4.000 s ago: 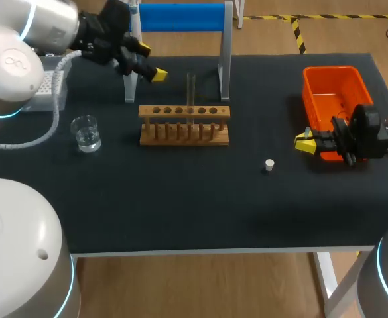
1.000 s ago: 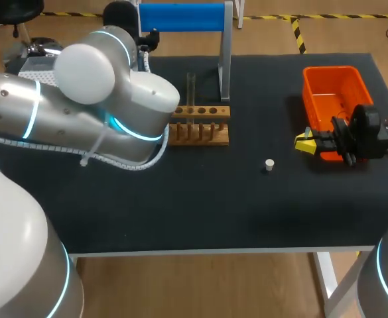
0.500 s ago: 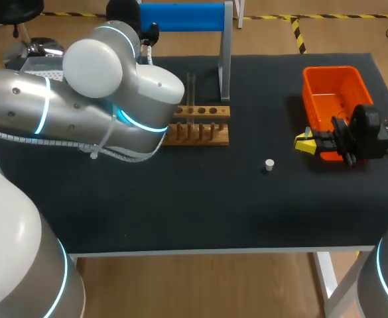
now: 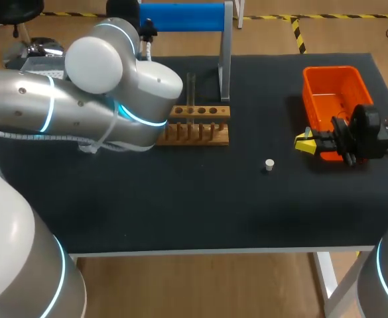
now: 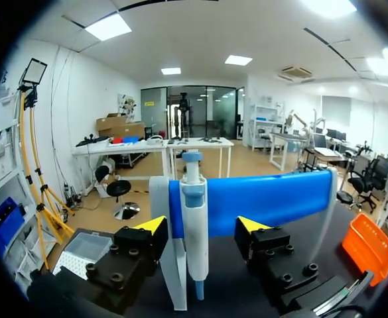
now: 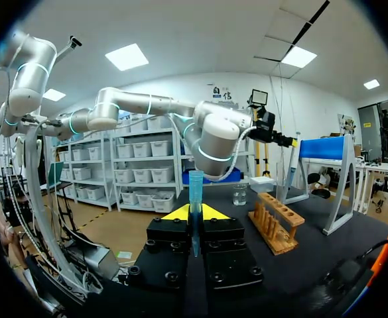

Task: Invert the test tube, pick up the pipette, mount the tip to pipette, aspirate from beaker and dispense into the tube, eject the tip, return the pipette, and cap with the stopper.

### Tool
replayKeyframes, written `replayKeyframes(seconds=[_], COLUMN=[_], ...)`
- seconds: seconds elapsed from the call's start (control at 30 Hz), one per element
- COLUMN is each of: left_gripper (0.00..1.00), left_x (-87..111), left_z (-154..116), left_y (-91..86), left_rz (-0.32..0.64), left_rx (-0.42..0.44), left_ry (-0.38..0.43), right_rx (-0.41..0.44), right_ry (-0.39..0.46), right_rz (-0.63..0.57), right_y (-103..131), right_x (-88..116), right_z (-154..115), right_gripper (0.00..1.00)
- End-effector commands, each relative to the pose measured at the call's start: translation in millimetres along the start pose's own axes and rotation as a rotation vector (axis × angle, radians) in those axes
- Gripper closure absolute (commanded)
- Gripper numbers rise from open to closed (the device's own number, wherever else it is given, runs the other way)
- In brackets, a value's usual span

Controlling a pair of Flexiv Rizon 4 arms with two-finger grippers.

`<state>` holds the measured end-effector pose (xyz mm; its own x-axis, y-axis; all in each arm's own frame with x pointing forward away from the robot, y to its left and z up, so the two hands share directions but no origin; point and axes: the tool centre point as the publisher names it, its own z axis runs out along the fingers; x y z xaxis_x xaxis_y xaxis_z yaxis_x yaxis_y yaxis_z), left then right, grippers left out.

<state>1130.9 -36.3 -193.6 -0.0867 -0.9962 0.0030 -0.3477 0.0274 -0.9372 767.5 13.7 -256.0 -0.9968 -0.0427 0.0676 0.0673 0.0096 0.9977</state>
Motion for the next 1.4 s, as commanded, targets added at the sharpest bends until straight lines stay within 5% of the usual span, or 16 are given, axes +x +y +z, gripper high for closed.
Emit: replayKeyframes(seconds=[0.03, 0.67, 0.93, 1.4], left_gripper=[0.4, 0.38, 0.51, 0.54], left_x=[-0.5, -7.2, -8.5, -8.5], left_z=[9, 26, 32, 39], left_y=[0.2, -3.4, -1.9, 0.8], left_rz=[0.001, 0.004, 0.006, 0.004], left_rx=[0.003, 0.006, 0.002, -0.005], left_ry=[-0.001, -0.006, -0.005, -0.003], right_rx=[0.002, 0.002, 0.002, 0.002], right_ry=[-0.001, -0.001, -0.001, -0.001], right_rz=[0.0, 0.0, 0.0, 0.0], right_y=[0, 0, 0, 0], right_x=[1, 1, 1, 1], right_z=[0, 0, 0, 0], right_gripper=[1.0, 1.0, 1.0, 1.0])
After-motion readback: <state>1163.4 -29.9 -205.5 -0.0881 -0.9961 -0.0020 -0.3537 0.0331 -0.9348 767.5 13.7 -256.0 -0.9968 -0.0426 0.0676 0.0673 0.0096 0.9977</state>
